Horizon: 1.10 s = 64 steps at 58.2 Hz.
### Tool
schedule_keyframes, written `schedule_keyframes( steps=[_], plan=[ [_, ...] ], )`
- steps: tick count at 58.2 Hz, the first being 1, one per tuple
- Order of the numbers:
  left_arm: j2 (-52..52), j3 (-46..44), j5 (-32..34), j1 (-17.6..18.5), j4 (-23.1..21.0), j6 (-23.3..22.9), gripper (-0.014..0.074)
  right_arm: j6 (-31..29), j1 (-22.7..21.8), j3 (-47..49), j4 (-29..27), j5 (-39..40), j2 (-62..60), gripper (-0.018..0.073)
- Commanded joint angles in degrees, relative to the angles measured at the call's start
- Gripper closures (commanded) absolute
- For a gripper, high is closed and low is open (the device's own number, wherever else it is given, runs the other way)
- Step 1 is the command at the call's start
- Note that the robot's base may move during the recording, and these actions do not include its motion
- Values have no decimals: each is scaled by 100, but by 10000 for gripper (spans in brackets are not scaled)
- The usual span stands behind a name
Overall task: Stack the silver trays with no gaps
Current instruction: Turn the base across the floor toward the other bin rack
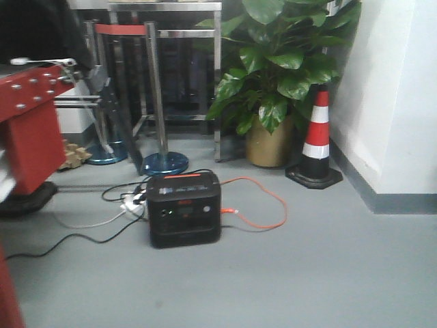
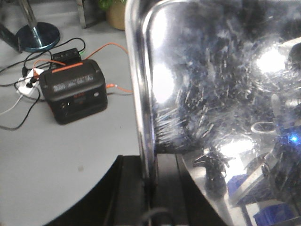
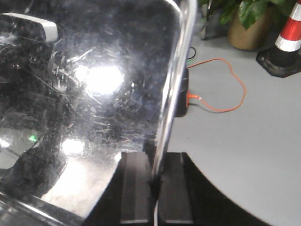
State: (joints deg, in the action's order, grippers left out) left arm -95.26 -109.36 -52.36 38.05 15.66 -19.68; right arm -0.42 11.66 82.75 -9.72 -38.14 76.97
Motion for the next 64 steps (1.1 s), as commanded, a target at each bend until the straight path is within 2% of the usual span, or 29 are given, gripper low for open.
schedule_keyframes(
  steps=[1,52,64],
  plan=[
    [69,-54,279,50,-46,30,615,-107,35,66,-95,269,-81,638],
    [69,-54,279,50,60,30,615,-107,35,66,-95,269,-66,638],
    [69,-54,279,50,388,30,615,-107,35,66,-95,269,-66,638]
  ],
)
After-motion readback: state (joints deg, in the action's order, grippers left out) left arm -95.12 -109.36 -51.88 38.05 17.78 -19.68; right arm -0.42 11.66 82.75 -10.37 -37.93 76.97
